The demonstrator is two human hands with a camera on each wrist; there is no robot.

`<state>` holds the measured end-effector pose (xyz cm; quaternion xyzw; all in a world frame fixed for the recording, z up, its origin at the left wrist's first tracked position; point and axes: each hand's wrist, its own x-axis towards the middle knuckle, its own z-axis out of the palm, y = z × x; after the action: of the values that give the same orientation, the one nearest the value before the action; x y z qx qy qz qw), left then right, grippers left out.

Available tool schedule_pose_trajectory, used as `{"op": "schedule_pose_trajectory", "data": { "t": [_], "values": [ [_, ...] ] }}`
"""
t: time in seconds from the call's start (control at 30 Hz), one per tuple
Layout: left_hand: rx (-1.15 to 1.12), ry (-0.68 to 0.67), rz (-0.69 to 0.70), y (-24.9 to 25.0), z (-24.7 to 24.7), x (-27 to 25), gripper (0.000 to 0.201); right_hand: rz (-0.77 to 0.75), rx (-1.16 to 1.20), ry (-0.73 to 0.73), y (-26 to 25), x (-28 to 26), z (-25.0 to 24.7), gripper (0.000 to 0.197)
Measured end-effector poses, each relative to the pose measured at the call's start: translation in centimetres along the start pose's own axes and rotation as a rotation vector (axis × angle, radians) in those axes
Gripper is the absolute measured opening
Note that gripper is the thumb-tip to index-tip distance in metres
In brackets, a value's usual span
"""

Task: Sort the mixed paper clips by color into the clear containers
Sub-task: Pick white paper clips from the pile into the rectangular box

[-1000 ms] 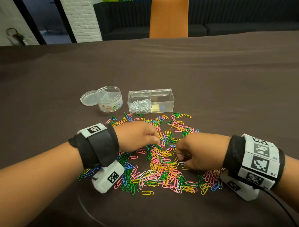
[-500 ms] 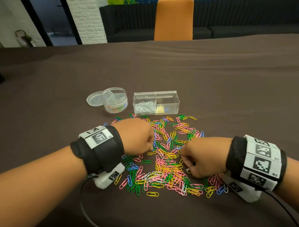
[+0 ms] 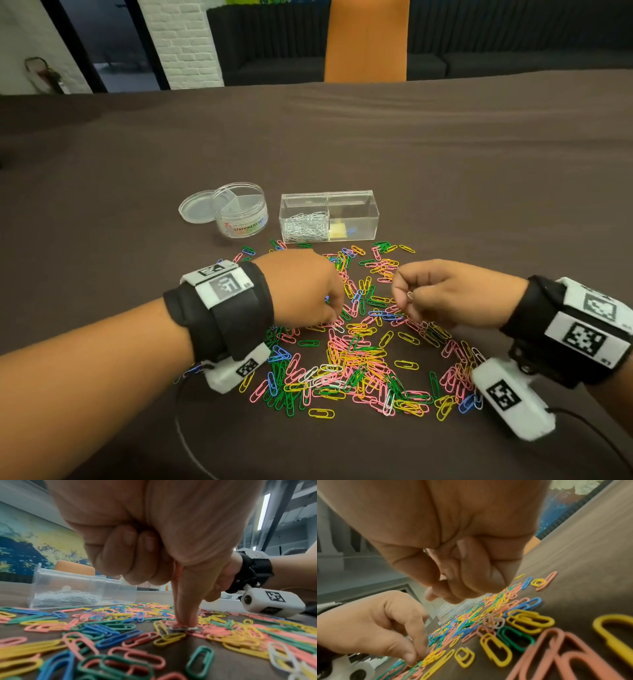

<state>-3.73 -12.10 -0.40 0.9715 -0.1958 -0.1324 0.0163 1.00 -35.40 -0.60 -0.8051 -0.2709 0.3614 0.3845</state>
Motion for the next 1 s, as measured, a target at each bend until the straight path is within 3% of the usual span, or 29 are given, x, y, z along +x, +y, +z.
{"op": "schedule_pose_trajectory", "data": {
  "t": [0.1,0.23,0.4,0.6,0.8,0.87,0.93,1.0],
  "values": [
    [0.021,-0.043,0.023,0.6,0.7,0.4,0.017,-0.008,-0.023,0.02,-0.1,0.4,0.3,0.013],
    [0.105,-0.019,-0.024,-0.1,0.1,0.2,0.015,-0.033,-0.14,0.034,0.0,0.4,0.5,0.02],
    [0.075,0.018,-0.017,0.1,-0.4,-0.1,0.014,-0.041,-0.232,0.081,0.0,0.4,0.5,0.043],
    [0.085,-0.022,0.017,1.6,0.6,0.5,0.013,-0.061,-0.4,0.101,-0.3,0.0,1.2,0.004],
    [0.02,-0.072,0.018,0.9,0.4,0.2,0.011,-0.141,-0.718,0.082,-1.7,-0.7,3.8,0.004],
    [-0.221,-0.05,-0.087,0.3,0.2,0.2,0.014,-0.22,-0.78,0.073,-2.4,-0.6,4.8,0.007],
    [-0.85,-0.047,-0.235,-0.4,0.0,-0.3,0.014,-0.293,-0.83,0.044,-3.1,-0.1,5.6,0.01],
    [-1.487,-0.058,-0.284,-1.2,-0.1,-1.2,0.01,-0.312,-0.868,0.012,-4.0,0.8,6.1,0.008]
  ]
}}
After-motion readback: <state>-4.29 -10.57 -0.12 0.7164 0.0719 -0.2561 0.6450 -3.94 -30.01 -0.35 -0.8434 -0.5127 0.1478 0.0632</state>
